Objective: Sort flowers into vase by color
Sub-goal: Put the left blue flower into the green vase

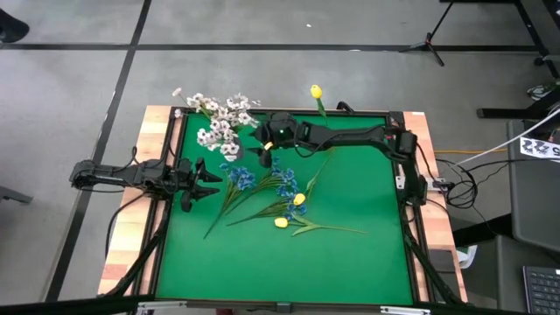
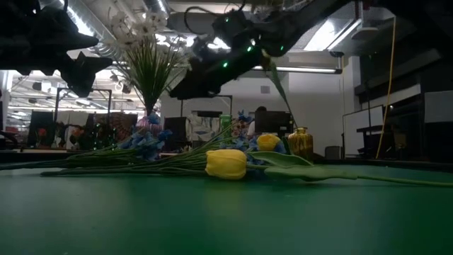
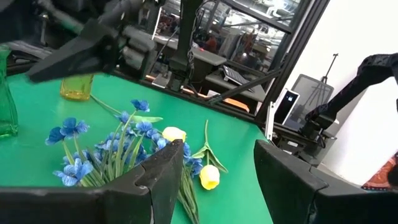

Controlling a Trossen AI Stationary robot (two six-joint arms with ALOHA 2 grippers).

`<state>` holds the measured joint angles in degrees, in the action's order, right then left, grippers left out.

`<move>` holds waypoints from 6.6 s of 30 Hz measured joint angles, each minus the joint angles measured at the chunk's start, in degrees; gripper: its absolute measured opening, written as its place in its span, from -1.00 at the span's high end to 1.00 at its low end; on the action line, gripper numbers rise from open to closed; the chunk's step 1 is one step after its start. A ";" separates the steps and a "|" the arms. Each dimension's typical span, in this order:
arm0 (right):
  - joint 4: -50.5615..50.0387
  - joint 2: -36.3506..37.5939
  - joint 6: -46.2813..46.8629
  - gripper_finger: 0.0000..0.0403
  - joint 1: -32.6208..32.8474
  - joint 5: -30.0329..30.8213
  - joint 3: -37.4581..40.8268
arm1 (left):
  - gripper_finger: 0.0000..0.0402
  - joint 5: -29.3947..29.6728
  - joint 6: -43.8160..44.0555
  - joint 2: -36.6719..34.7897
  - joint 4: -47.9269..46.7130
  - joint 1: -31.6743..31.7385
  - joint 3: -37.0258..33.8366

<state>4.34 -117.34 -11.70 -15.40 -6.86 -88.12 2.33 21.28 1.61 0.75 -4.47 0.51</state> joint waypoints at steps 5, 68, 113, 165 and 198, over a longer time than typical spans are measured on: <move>-14.91 5.34 -3.06 -0.23 0.07 2.05 -0.04 | 0.03 0.00 0.00 -0.02 0.00 0.02 0.00; -45.00 24.62 36.01 -0.23 43.54 42.50 17.81 | 0.04 14.45 44.26 44.66 -34.87 -22.73 22.45; -44.15 24.59 39.62 -0.23 43.69 46.13 17.81 | 0.92 20.18 37.21 69.55 -23.42 -26.36 27.17; 33.36 20.88 -14.24 -0.23 39.96 53.34 17.77 | 0.95 40.24 -44.86 74.69 48.93 -18.93 42.05; 34.78 20.88 -8.88 0.05 35.21 51.00 17.79 | 0.95 40.52 -60.78 85.55 68.94 -16.79 42.07</move>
<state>39.11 -96.47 -20.58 19.81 44.14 -70.32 42.85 -39.51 87.15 69.69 -21.26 42.59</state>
